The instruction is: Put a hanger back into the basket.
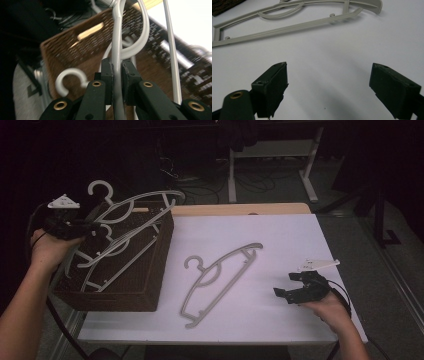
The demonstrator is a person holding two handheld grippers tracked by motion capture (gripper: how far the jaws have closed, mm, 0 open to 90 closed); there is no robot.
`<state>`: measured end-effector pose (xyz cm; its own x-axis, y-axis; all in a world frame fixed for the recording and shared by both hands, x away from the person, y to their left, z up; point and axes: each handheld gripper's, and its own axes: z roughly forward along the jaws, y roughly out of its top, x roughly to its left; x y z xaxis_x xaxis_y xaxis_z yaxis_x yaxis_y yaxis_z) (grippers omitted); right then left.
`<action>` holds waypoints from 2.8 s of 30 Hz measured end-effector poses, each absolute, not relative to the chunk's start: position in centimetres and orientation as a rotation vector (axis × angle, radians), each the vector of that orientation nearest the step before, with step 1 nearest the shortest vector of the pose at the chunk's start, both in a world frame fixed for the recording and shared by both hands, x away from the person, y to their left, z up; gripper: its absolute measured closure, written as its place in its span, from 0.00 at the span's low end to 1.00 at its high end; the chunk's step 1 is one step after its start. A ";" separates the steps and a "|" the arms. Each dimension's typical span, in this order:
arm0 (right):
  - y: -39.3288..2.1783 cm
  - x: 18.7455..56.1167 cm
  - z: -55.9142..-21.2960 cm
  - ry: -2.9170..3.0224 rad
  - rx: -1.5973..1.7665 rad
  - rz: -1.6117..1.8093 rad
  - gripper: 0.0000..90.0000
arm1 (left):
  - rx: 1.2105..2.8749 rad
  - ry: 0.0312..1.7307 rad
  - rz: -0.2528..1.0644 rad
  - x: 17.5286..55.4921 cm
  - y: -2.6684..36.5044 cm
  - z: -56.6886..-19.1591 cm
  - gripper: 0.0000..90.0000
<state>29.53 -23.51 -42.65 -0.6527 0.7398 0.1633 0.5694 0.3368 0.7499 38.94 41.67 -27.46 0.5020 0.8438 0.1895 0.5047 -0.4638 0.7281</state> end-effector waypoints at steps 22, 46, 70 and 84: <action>-23.5 29.7 -42.7 2.395 1.194 1.205 0.16 | 2.239 1.238 0.729 39.6 44.0 -31.2 0.91; -23.5 29.6 -42.7 2.396 1.191 1.201 0.16 | 2.187 1.266 0.633 39.7 43.5 -33.5 0.56; -23.5 29.6 -42.7 2.399 1.187 1.205 0.16 | 1.946 0.904 0.294 38.2 32.2 -29.4 0.25; -23.3 29.8 -42.7 2.405 1.177 1.208 0.16 | 1.939 0.753 0.186 36.4 22.1 -30.0 0.20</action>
<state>29.82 -23.27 -42.66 -0.6614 0.7328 0.1602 0.5660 0.3475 0.7476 36.37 22.13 -30.04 0.7940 0.5776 -0.1896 0.4228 -0.3007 0.8549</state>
